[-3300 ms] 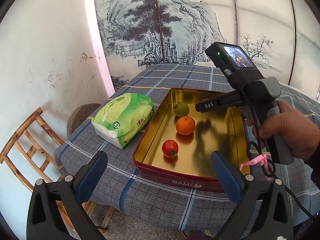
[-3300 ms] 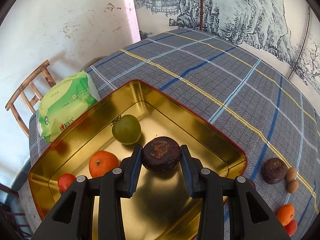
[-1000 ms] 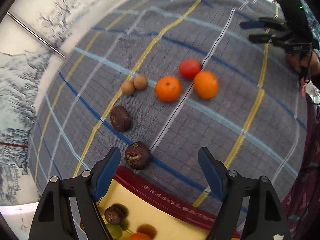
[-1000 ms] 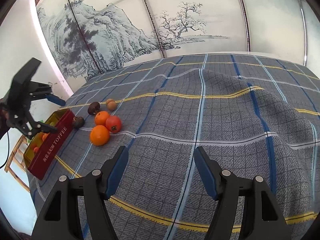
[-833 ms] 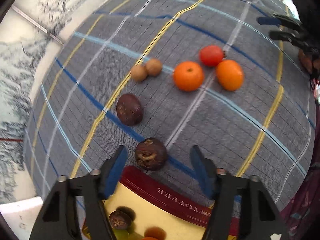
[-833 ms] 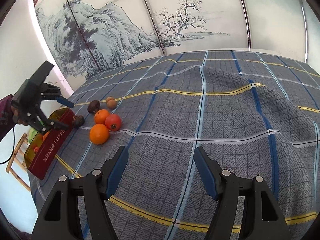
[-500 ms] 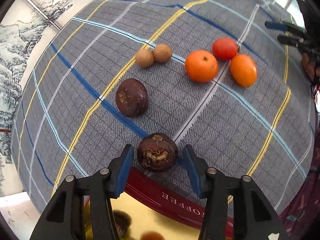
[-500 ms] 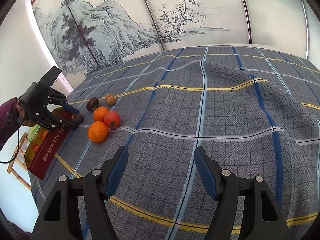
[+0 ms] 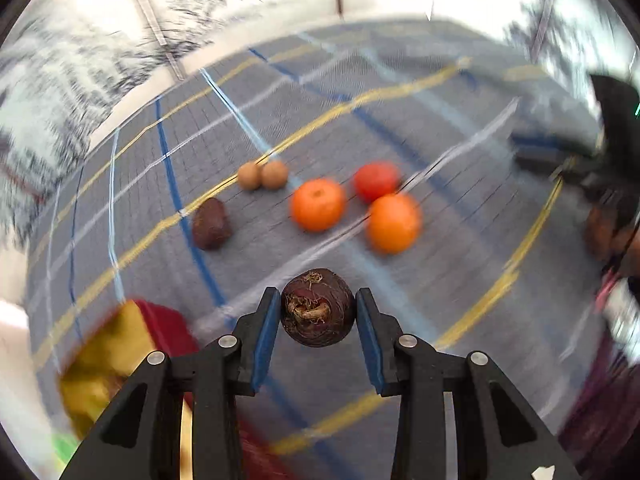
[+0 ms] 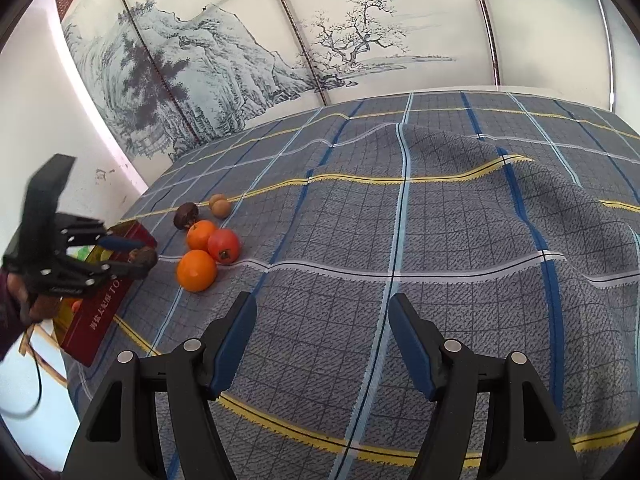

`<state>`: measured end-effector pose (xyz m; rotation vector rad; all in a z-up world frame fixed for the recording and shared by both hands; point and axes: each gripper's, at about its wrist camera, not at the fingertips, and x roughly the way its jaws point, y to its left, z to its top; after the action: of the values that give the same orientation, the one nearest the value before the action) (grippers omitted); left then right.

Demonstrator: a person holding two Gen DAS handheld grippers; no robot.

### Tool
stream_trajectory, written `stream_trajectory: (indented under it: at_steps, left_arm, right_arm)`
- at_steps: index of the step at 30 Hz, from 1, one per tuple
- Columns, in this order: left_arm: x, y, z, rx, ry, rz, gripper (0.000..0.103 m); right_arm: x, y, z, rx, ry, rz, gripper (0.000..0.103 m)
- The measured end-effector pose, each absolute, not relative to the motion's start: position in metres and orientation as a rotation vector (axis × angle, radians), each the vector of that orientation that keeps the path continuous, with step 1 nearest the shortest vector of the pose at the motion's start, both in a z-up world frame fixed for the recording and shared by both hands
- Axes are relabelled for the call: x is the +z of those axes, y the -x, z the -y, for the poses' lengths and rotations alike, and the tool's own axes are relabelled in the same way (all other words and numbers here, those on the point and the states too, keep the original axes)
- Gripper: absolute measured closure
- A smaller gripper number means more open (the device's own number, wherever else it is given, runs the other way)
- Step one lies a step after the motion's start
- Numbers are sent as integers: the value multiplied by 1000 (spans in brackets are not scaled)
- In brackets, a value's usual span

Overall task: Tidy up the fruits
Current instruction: 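Carry the mangosteen toward the tin with the left gripper while the right gripper grasps a large mandarin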

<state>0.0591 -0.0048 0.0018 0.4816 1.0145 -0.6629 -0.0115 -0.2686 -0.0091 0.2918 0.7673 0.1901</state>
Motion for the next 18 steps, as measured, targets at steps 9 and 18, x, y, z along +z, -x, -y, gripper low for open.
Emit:
stream_trajectory:
  at_steps: [9,18]
  left_arm:
    - [7,6,13,-577,-220,-962,68]
    - [29,20,-13,-492,-169,-907,68]
  right_arm:
    - [3,13,213,399,-173,-777,34]
    - [-2,-28,162,499,-180,-836,34]
